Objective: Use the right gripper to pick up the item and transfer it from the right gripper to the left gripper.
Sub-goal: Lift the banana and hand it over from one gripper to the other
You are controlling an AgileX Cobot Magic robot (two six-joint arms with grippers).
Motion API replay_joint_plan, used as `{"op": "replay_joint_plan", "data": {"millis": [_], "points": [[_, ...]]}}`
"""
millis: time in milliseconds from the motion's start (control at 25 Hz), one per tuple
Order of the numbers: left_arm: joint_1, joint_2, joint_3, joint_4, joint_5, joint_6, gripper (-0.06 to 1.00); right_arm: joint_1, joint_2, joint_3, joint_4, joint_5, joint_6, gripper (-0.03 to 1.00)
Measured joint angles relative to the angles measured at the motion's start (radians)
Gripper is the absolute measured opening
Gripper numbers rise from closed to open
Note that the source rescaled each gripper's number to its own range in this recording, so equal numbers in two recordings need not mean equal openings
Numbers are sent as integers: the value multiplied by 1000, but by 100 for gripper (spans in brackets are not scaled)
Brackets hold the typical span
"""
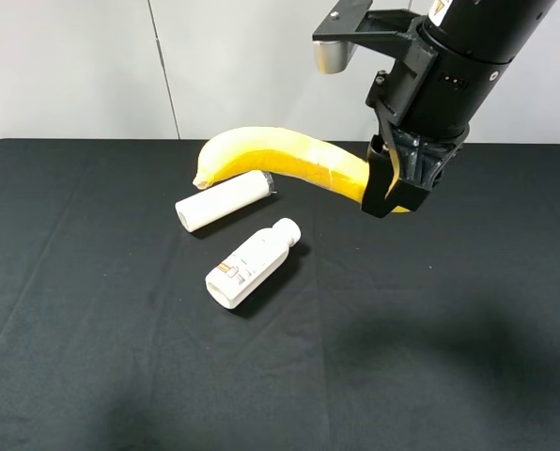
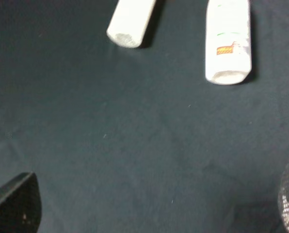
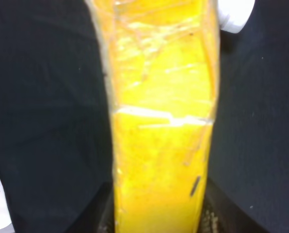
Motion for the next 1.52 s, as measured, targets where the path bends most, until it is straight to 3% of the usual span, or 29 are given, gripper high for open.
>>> {"op": "replay_joint_plan", "data": {"millis": [720,1160,1520], "points": [[-361,486,-279,-9,-153,63,97,0,0,0,0,0,0,3],[-488,639,-342,-9,-271,66,97,0,0,0,0,0,0,3],[-510,708,-345,-19,-346,63,94,0,0,0,0,0,0,3]]}}
